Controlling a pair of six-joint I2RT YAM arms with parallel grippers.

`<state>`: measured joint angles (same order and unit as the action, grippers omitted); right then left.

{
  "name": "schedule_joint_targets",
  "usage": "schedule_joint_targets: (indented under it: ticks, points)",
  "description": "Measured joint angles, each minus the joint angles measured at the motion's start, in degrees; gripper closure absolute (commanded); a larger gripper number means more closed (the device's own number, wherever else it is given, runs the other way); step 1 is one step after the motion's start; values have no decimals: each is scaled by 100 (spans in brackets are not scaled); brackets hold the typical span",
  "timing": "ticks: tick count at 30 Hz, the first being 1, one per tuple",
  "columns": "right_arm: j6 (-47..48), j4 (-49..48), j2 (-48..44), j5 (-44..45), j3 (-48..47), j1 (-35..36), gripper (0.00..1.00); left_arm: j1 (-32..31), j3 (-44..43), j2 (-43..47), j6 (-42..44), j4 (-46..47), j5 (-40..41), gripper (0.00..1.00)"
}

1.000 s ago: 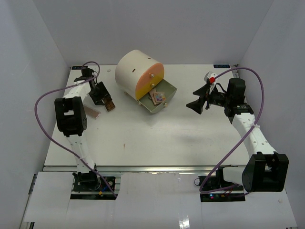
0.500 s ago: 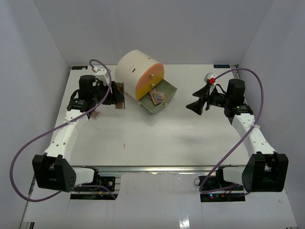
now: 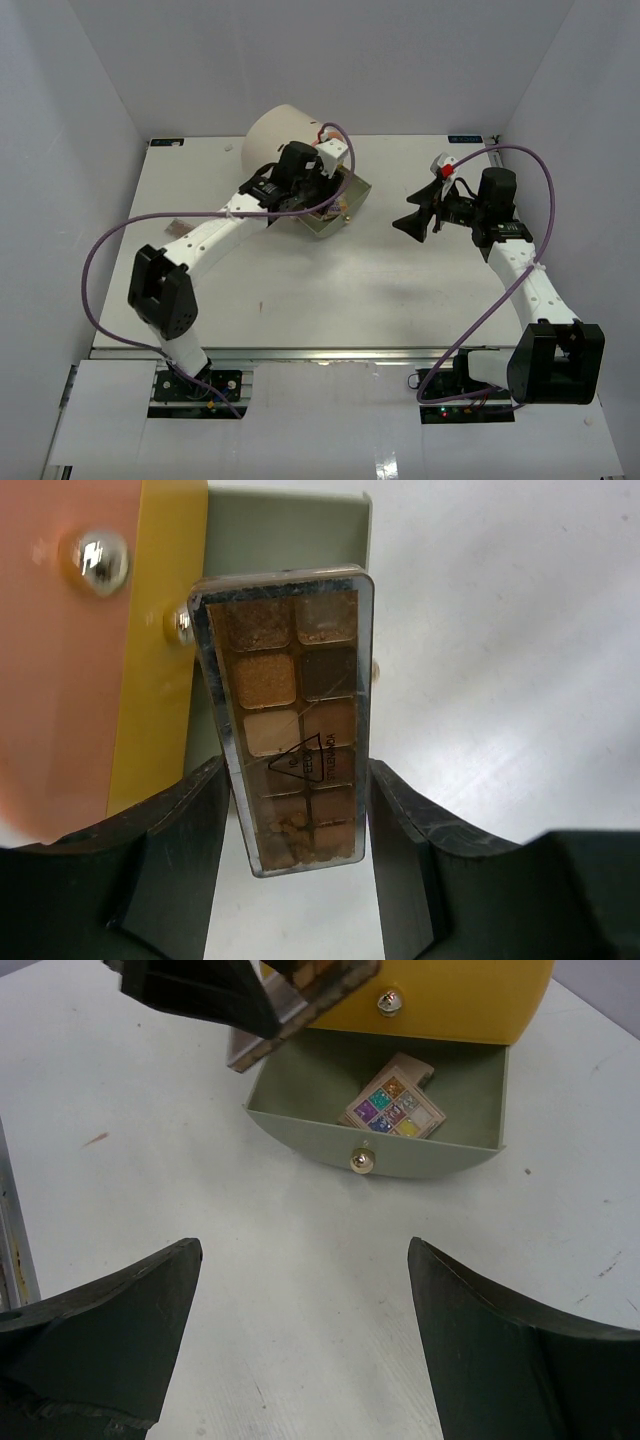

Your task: Organize the makeup

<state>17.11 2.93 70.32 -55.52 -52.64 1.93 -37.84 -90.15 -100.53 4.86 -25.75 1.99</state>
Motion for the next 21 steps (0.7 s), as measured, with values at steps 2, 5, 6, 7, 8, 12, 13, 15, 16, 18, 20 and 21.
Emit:
schedule_joint_targets:
  ticks: [2, 5, 6, 7, 8, 12, 13, 15, 16, 18, 20, 21]
  points:
    - [2, -6, 0, -9, 0, -2, 10, -108, -347, -366, 142, -7, 244, 81]
    - [14, 5, 0, -16, 0, -4, 10, -246, -725, -779, 355, -41, 660, 66]
    - [23, 5, 0, -16, 0, -4, 10, -284, -808, -894, 412, -33, 799, 58]
    - [29, 8, 0, -18, 0, -4, 10, -319, -868, -996, 470, -30, 949, 51]
    - [33, 10, 0, -20, 0, -4, 10, -355, -912, -1096, 527, -24, 1098, 45]
    - [62, 10, 0, -24, 0, -5, 10, -452, -947, -1411, 709, -55, 1561, 30]
    - [71, 10, 0, -25, 0, -5, 10, -466, -947, -1470, 745, -73, 1644, 26]
    - [86, 12, 0, -29, 0, -5, 10, -477, -947, -1550, 802, -95, 1747, 21]
    - [94, 12, 0, -31, 0, -4, 10, -479, -947, -1580, 824, -100, 1792, 14]
    - [107, 14, 0, -36, 0, -6, 10, -479, -947, -1604, 852, -101, 1839, 3]
    - [112, 15, 0, -37, 0, -6, 10, -477, -951, -1603, 853, -99, 1856, 2]
    - [113, 16, 0, -38, 0, -7, 10, -475, -956, -1601, 841, -98, 1859, 2]
